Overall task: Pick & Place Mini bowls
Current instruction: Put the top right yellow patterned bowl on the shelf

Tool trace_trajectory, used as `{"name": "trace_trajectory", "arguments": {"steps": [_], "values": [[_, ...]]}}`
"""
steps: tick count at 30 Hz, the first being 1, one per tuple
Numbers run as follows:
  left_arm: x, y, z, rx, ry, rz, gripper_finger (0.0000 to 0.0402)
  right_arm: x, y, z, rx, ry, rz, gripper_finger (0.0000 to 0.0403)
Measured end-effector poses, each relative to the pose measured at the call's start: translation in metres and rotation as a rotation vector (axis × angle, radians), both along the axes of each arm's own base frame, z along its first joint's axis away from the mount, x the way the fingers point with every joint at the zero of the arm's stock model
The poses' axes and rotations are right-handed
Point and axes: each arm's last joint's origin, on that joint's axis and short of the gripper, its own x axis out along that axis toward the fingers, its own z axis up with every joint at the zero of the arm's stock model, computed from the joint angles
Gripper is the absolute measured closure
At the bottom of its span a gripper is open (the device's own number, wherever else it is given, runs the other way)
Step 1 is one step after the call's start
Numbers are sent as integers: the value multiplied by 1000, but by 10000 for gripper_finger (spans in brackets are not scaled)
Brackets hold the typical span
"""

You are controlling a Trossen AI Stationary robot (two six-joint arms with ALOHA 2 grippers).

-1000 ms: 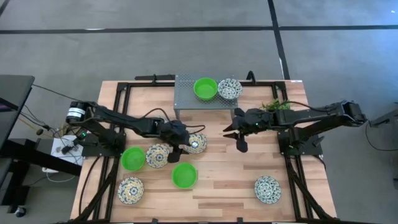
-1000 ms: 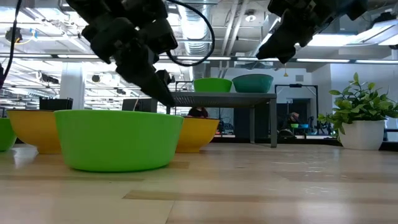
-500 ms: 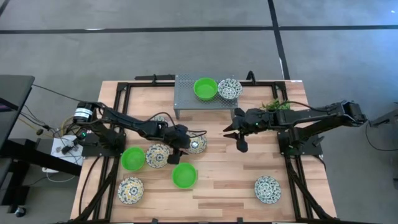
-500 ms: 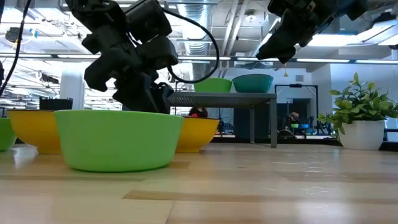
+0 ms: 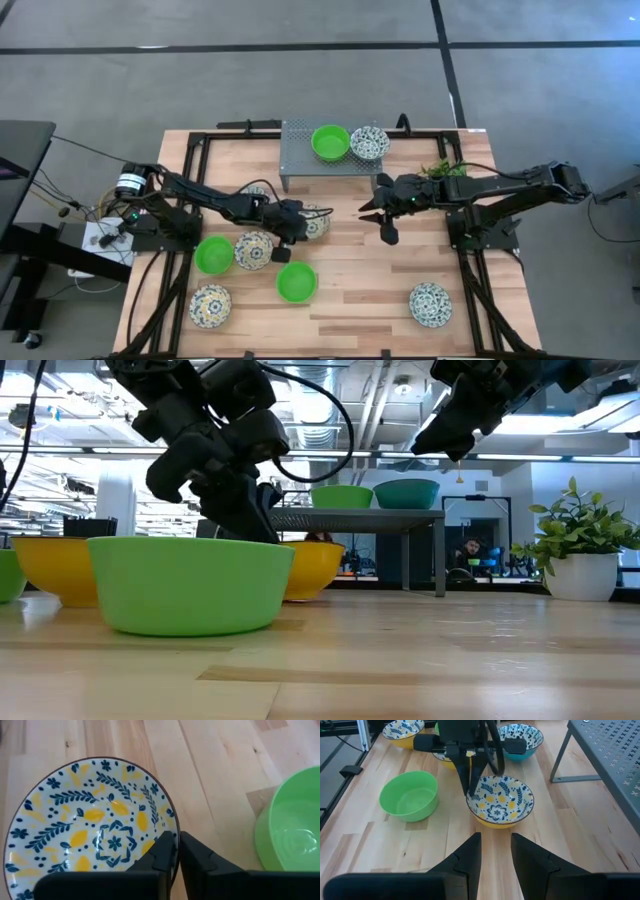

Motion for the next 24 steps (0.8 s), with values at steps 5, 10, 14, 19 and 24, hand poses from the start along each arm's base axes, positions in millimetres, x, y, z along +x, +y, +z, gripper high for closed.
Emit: {"name": "trace_trajectory", "arguments": {"steps": [5,10,14,19,24], "values": [[-4,-1,12,5,-33,15,390,0,0,0,-20,-3,12,301],[-16,-8,38,-7,-106,2,393,0,0,1,-37,-9,23,301],[-27,-12,71,-1,-243,1,393,0,0,1,-37,-9,23,301],[-43,-10,97,48,-343,45,394,1,0,1,-36,-11,22,301],[-51,-3,110,206,-401,109,394,1,0,2,-36,-26,22,301]]}}
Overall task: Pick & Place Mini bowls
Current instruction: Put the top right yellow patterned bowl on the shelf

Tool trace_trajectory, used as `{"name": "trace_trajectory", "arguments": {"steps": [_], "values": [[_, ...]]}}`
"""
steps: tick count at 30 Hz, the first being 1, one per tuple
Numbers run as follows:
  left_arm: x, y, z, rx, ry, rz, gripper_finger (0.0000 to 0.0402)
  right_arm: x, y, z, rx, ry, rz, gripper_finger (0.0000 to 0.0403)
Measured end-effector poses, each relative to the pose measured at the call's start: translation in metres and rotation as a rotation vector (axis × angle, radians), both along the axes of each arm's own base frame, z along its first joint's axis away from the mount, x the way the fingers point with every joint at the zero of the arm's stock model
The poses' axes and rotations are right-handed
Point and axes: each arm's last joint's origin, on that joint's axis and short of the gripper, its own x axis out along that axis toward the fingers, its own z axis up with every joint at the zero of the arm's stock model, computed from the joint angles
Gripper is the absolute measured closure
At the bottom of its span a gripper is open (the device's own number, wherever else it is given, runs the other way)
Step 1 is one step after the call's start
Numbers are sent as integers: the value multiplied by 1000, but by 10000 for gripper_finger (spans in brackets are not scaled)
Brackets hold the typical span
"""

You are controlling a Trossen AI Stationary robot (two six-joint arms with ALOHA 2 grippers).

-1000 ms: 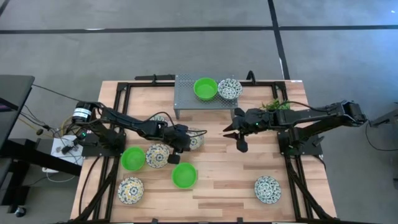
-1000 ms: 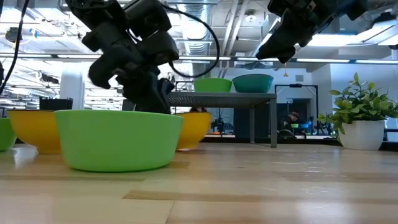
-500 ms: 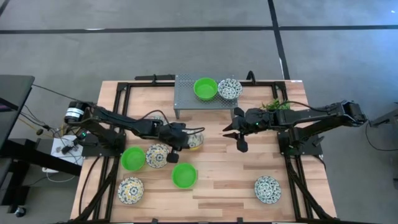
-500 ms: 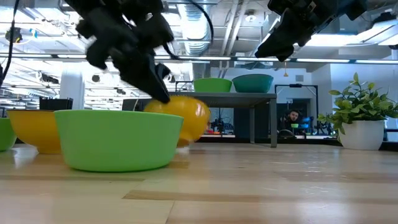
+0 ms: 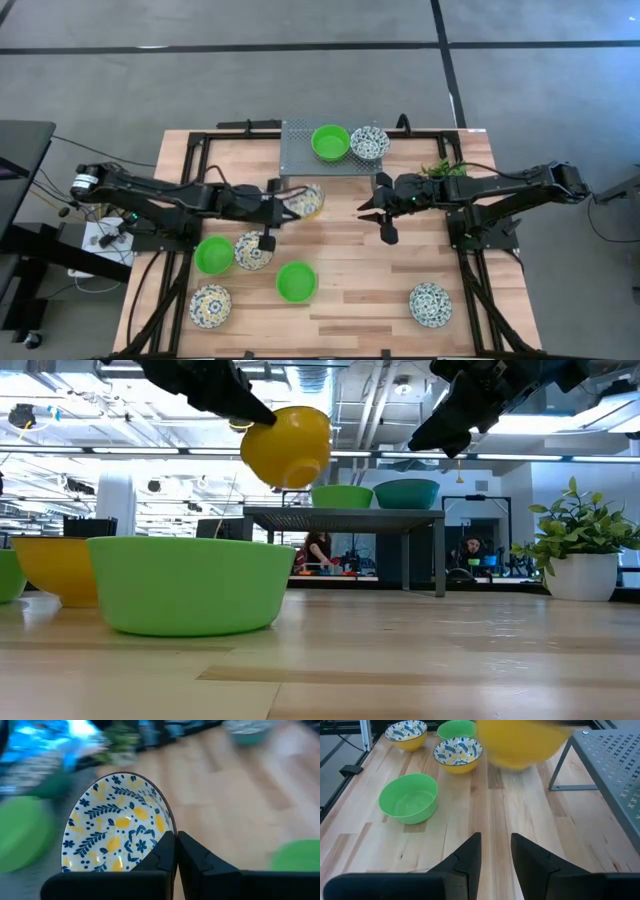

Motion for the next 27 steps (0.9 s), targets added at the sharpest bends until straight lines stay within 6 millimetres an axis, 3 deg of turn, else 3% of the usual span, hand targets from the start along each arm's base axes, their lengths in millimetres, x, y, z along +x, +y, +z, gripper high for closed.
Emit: {"name": "trace_trajectory", "arguments": {"steps": [7,20,27], "values": [[-1,25,3,150,2,165,394,2,0,3,0,-31,1,301],[-6,81,2,211,48,359,394,2,0,3,-8,-34,5,301],[-9,102,-2,208,74,405,394,2,0,3,-7,-35,5,301]]}}
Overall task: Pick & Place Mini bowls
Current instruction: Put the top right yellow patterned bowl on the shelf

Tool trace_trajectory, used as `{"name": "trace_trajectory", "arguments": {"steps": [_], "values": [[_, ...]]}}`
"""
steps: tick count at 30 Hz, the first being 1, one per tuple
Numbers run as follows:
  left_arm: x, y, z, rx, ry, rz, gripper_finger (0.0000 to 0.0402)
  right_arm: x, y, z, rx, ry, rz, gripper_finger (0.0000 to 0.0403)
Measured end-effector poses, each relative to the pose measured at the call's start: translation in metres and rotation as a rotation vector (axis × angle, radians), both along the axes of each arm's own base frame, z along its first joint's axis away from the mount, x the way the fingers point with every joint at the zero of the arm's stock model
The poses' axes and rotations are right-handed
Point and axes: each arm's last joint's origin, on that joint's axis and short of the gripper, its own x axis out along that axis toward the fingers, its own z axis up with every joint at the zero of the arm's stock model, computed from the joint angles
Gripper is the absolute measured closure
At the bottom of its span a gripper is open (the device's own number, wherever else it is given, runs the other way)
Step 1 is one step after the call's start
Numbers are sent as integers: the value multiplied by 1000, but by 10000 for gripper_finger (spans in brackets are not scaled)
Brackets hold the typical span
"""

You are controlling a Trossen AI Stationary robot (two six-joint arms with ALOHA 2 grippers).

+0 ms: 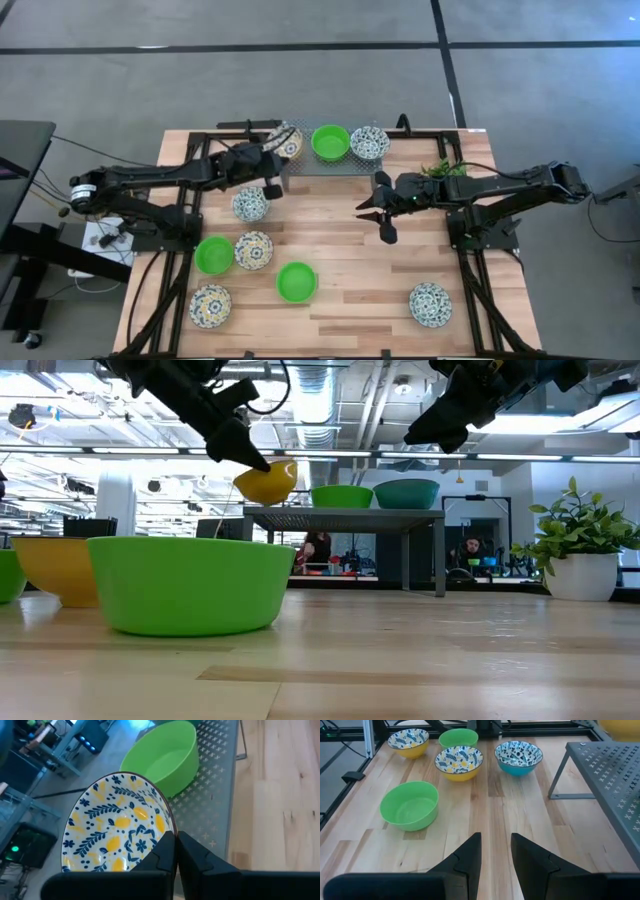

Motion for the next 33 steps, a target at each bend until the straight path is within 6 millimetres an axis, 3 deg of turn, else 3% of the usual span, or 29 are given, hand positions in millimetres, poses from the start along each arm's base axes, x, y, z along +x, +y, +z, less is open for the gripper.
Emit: {"name": "trace_trajectory", "arguments": {"steps": [33], "values": [[1,24,-9,-52,9,7,392,0,0,1,1,-10,2,301]]}}
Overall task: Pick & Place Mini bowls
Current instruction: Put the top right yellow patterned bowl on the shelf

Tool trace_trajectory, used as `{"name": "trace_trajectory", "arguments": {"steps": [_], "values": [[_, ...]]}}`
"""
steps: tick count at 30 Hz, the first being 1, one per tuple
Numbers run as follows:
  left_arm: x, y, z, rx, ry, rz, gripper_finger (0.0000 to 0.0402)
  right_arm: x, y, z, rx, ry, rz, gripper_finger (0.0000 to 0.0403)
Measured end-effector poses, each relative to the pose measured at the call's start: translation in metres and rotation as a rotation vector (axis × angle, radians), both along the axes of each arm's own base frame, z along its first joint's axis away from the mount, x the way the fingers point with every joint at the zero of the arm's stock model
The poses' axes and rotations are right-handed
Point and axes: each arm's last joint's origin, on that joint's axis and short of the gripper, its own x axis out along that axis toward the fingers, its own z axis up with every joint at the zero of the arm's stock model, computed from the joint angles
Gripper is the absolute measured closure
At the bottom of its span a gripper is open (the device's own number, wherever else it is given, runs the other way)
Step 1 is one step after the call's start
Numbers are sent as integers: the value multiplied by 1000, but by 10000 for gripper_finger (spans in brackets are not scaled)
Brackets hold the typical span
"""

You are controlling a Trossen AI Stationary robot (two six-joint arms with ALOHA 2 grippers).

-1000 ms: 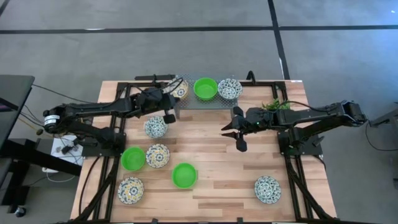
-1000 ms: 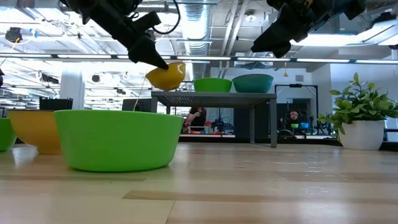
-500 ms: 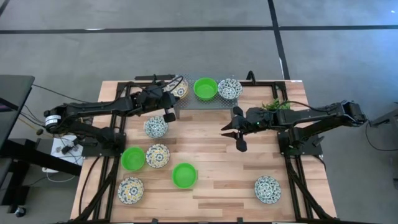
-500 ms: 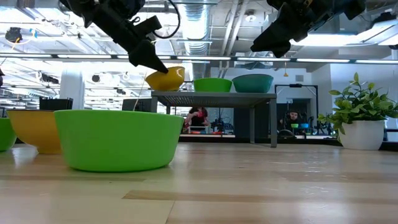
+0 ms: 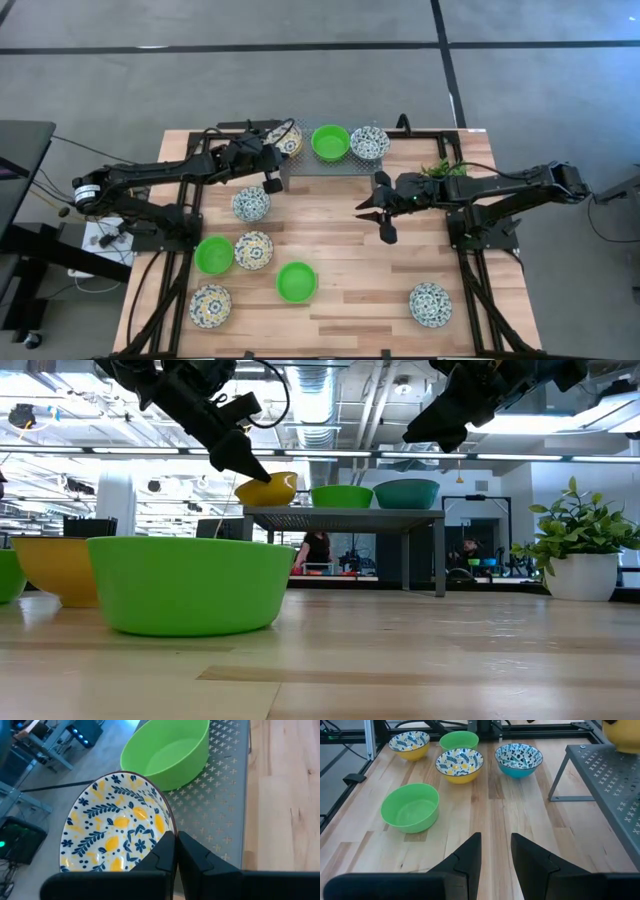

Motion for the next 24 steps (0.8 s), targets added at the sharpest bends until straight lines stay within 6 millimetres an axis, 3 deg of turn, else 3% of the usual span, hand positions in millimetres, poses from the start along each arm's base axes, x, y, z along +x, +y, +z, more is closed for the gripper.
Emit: {"name": "trace_trajectory", "arguments": {"steps": [24], "values": [[2,1,-2,-3,0,0,350,0,0,1,0,-7,0,301]]}}
